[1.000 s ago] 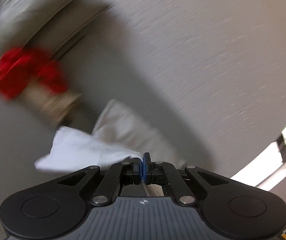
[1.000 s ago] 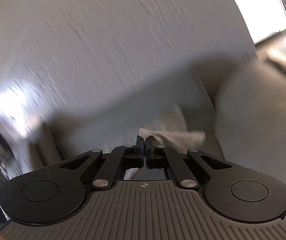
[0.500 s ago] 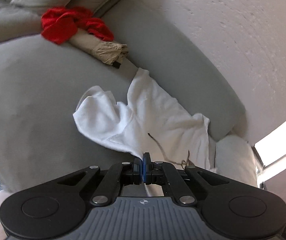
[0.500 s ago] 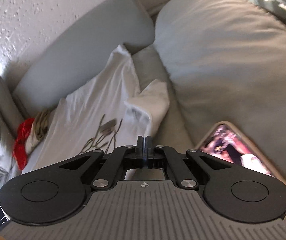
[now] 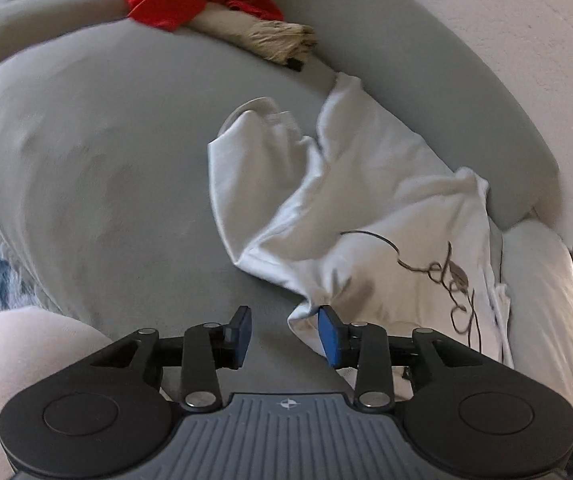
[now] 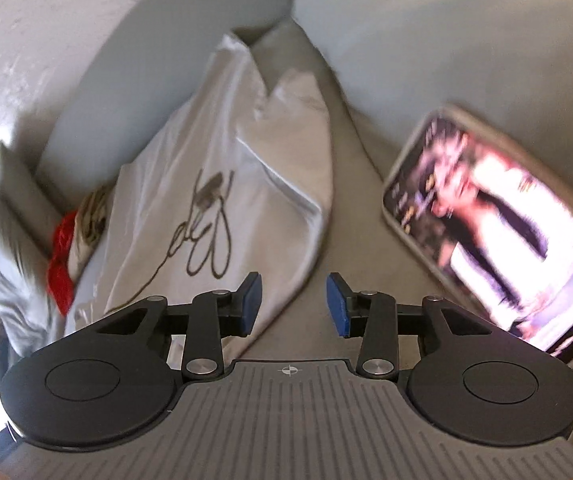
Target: Fold clothes
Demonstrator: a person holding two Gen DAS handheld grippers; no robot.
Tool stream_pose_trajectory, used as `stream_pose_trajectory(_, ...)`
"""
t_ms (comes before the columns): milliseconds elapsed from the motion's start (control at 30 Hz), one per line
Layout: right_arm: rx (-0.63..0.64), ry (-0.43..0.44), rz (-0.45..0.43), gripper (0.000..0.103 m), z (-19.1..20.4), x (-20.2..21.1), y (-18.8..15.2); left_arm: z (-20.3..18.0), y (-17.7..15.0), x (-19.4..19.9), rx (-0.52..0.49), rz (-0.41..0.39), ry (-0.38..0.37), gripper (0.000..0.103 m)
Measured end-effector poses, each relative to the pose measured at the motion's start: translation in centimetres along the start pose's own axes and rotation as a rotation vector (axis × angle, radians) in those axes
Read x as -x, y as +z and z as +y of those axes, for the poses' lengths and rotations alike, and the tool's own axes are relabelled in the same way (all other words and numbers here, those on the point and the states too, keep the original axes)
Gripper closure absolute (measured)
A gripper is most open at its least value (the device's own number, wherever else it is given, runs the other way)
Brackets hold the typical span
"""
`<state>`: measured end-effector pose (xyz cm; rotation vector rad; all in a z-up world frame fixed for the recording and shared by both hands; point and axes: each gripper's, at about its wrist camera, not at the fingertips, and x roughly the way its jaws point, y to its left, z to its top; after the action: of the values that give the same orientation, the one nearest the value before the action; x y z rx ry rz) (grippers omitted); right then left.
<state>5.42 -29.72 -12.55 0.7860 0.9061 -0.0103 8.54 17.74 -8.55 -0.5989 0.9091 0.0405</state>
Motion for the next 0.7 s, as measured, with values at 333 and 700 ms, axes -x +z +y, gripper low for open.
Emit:
stream_pose_trajectory(333,-0.163,0.097,-0.106,0.06,-2.1,-3.4,0.5,3.6,0.5,-1.4,0.306,0.008,-0.194,0.06)
stream_pose_trajectory(700,0.005,-0.13,-0.159,0.103,-0.2,-0.5,0.9,4.8,0.7,-1.0,0.434,0.003,-0.254,0.048)
